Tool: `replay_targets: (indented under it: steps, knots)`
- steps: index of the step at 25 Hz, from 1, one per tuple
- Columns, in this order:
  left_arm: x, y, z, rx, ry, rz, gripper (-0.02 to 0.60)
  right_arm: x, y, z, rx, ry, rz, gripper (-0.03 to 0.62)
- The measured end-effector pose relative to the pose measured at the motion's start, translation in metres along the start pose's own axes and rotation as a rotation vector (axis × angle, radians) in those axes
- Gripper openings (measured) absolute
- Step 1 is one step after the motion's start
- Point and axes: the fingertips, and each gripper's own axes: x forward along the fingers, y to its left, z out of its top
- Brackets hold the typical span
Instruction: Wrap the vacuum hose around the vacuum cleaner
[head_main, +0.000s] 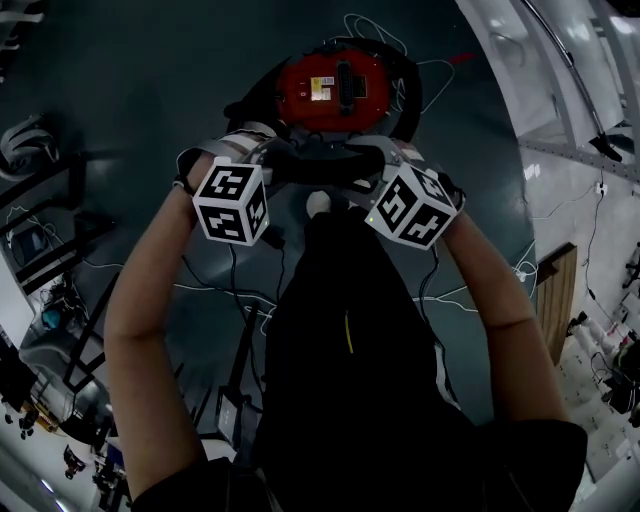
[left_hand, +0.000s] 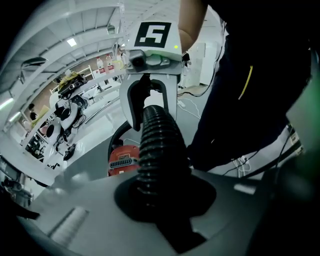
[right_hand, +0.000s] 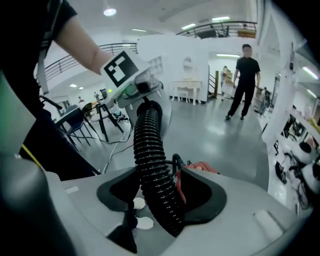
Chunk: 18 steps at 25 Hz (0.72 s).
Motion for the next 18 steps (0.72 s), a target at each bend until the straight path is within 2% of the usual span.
replay_targets:
  steps: [4, 6, 9, 12, 15, 17, 18]
  knots:
    - [-0.006, 0.002, 0.002, -0.063, -0.035, 0.004, 0.072, -0.015, -0.017, -0.012, -0.170, -0.002, 0.006, 0.261]
    - [-0.010, 0.000, 0.000, -0.083, -0.046, 0.007, 0.072, -0.020, -0.032, -0.029, -0.235, 0.028, -0.004, 0.258]
    - [-0.011, -0.007, 0.000, -0.071, -0.046, -0.006, 0.072, -0.018, -0.056, -0.059, -0.335, 0.116, -0.028, 0.273]
    - [-0.011, -0.014, 0.004, -0.062, -0.063, -0.015, 0.074, -0.011, -0.080, -0.083, -0.432, 0.211, -0.104, 0.281]
    - [-0.014, -0.021, 0.012, -0.061, -0.094, -0.022, 0.074, -0.001, -0.098, -0.098, -0.597, 0.315, -0.219, 0.231]
    - [-0.011, -0.025, 0.018, -0.062, -0.103, -0.030, 0.075, 0.004, -0.097, -0.107, -0.693, 0.367, -0.243, 0.196]
    - [-0.009, -0.025, 0.018, -0.071, -0.104, -0.029, 0.077, 0.004, -0.096, -0.112, -0.696, 0.381, -0.240, 0.192]
